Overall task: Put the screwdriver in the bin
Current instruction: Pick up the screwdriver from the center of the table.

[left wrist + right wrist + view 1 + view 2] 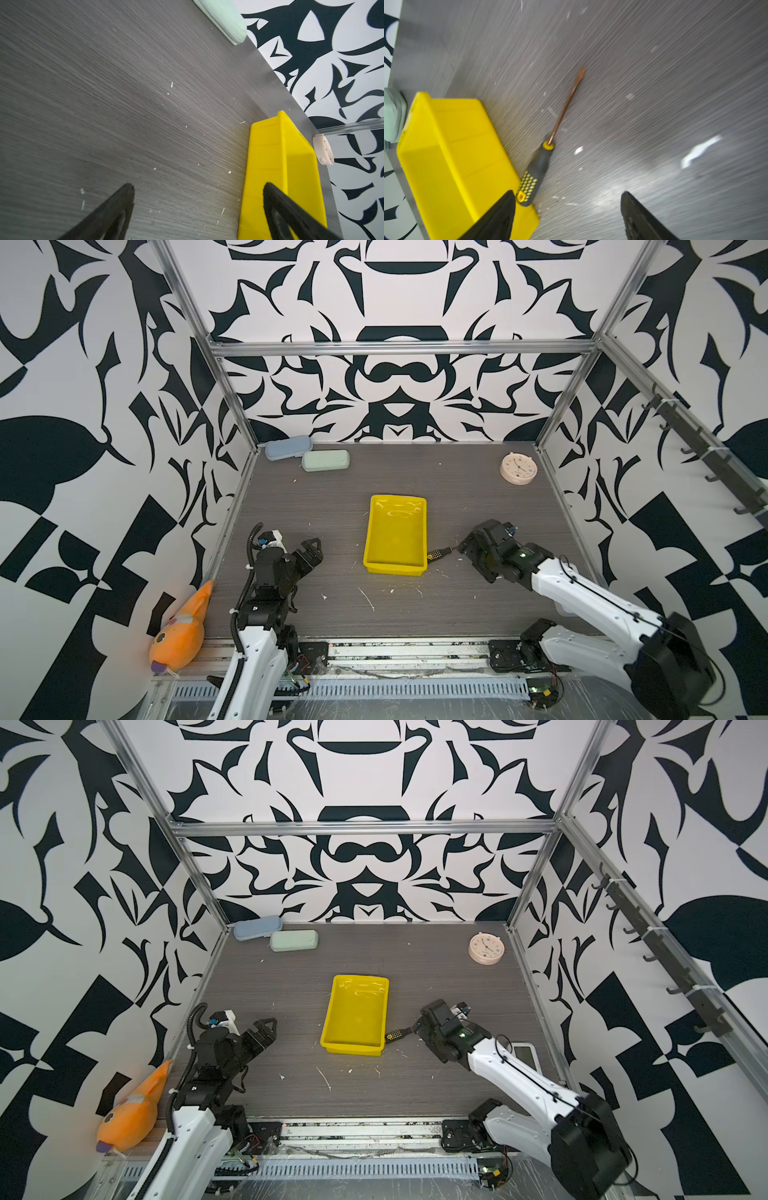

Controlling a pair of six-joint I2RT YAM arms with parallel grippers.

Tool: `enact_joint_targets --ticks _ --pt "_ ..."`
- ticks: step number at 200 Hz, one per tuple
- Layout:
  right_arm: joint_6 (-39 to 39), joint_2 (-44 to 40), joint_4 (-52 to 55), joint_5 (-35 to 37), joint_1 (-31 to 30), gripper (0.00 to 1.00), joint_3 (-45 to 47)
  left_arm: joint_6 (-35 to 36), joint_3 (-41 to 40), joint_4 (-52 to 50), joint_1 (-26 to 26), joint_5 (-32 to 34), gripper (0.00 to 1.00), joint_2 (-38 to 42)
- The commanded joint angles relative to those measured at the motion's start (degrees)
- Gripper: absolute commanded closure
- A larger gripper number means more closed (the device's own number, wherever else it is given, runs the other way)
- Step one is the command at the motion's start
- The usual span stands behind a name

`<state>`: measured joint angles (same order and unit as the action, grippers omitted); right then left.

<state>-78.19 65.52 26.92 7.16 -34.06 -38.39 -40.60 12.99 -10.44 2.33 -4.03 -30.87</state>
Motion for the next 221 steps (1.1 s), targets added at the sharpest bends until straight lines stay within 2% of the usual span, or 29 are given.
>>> enact_joint_targets --ticks 1,27,76,111,149,193,208,221 --pt "-9.8 5.5 0.9 2.4 -2.2 0.21 -5.6 -0.9 2.0 0.4 0.0 0.6 0.01 -1.8" --pt "-15.6 11.1 0.8 -0.2 -2.8 0.30 -7.5 -0.7 2.3 0.7 0.0 0.2 0.01 -3.1" --pt "-22.5 14.7 -3.3 -1.7 -3.1 0.34 -7.3 -0.8 1.7 0.9 0.0 0.3 0.01 -1.7" --pt "-23.0 18.3 -2.6 -1.2 -3.2 0.35 -10.0 -0.9 1.6 0.8 0.1 0.8 0.01 -1.3" --pt "-25.0 23.2 -6.4 -5.9 -3.5 0.36 -10.9 -1.0 1.8 0.8 0.0 0.9 0.01 -1.7" --pt "-25.7 26.4 -5.3 -6.5 -4.6 0.41 -12.7 -1.0 1.8 0.7 0.0 1.0 0.01 -1.7" --pt "-26.2 27.0 -5.0 -6.5 -4.8 0.51 -12.2 -1.0 1.9 0.4 0.0 1.1 0.01 -1.5" --pt "-26.8 27.4 -4.5 -7.7 -5.0 0.66 -12.1 -1.0 1.8 0.3 0.0 1.2 0.01 -1.0"
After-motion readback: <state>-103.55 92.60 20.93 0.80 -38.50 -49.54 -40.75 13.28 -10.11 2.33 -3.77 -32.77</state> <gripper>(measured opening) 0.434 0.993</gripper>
